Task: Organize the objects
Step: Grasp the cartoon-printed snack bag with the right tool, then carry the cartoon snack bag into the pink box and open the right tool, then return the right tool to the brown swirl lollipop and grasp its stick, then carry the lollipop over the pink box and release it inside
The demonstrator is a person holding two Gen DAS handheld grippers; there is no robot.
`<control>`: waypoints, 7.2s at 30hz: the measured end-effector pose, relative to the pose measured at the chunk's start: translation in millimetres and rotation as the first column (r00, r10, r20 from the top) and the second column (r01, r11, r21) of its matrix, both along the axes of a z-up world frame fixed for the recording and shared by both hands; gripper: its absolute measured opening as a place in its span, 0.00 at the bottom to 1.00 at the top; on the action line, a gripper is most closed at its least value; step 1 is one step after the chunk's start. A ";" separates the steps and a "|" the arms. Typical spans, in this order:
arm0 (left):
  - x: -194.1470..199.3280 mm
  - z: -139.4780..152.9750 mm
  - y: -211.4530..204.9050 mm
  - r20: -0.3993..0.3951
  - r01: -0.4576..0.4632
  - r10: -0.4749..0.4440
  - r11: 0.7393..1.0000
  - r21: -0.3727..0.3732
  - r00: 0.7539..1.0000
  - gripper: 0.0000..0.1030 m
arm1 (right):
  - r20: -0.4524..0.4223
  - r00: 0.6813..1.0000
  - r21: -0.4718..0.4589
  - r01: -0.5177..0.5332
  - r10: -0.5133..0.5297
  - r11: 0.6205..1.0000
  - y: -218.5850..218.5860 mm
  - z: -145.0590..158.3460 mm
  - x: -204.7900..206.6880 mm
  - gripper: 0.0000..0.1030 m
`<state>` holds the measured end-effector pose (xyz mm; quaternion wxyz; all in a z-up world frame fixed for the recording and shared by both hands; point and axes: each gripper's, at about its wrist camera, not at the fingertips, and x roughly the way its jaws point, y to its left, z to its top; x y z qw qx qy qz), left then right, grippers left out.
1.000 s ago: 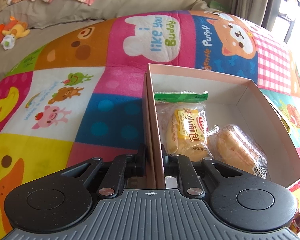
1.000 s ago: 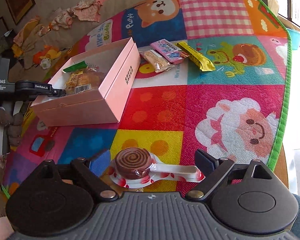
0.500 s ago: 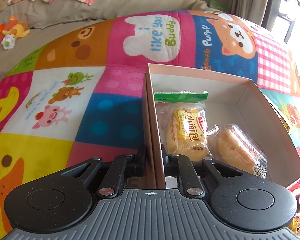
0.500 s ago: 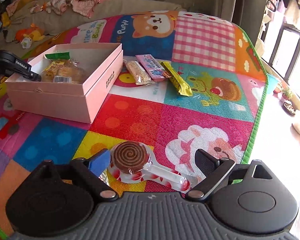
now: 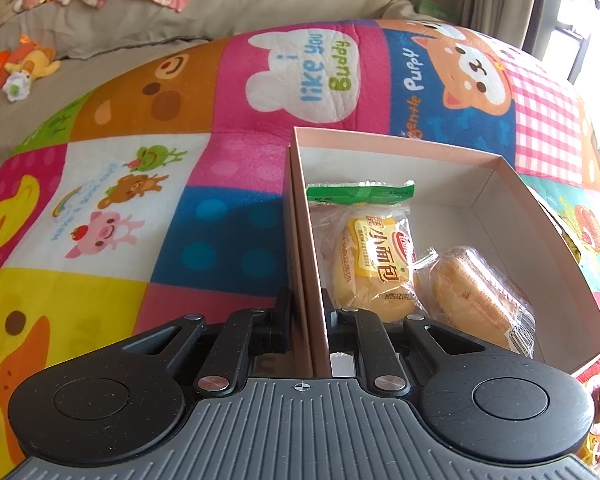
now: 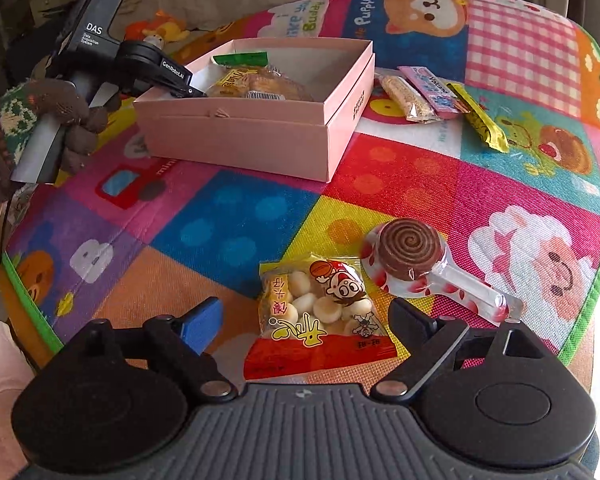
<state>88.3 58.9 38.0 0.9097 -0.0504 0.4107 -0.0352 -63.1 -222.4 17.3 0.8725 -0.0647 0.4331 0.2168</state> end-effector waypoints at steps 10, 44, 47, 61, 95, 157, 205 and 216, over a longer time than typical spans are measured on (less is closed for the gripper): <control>-0.4 0.0 0.8 -0.002 0.002 -0.002 1.000 -0.008 1.000 0.15 | 0.033 0.999 -0.077 -0.004 0.006 0.997 24.4 13.7 -6.8 0.61; -5.3 -1.5 0.8 0.001 0.004 -0.004 1.000 -0.005 1.000 0.15 | -0.020 0.990 -0.082 -0.142 0.140 0.987 28.7 1.6 3.7 0.80; -5.5 -0.9 1.1 0.002 0.005 -0.005 1.000 -0.010 1.000 0.15 | -0.035 0.986 -0.074 -0.167 0.165 0.983 34.4 8.9 -2.7 0.62; -8.7 -1.7 2.8 0.018 0.004 -0.004 1.000 -0.025 1.000 0.16 | 0.111 0.988 0.065 -0.118 0.111 0.991 51.0 88.5 34.1 0.60; -8.8 -1.5 -6.5 0.019 0.002 -0.003 1.000 0.015 1.000 0.16 | 0.041 0.936 0.010 0.349 -0.349 0.937 -107.5 -0.2 50.0 0.62; -9.7 -4.6 -12.6 -0.002 0.026 -0.026 1.000 0.016 1.000 0.16 | 0.113 0.959 -0.023 0.263 -0.259 0.965 9.0 -12.9 36.4 0.97; -14.8 -5.8 -9.0 0.013 0.037 -0.036 0.999 -0.012 0.999 0.18 | 0.248 0.955 0.128 0.137 -0.166 0.982 77.8 73.0 125.9 0.45; -15.4 -5.8 -9.3 0.017 0.034 -0.034 0.999 -0.016 0.999 0.18 | 0.297 0.923 0.071 0.235 -0.245 0.969 29.3 73.3 121.9 0.61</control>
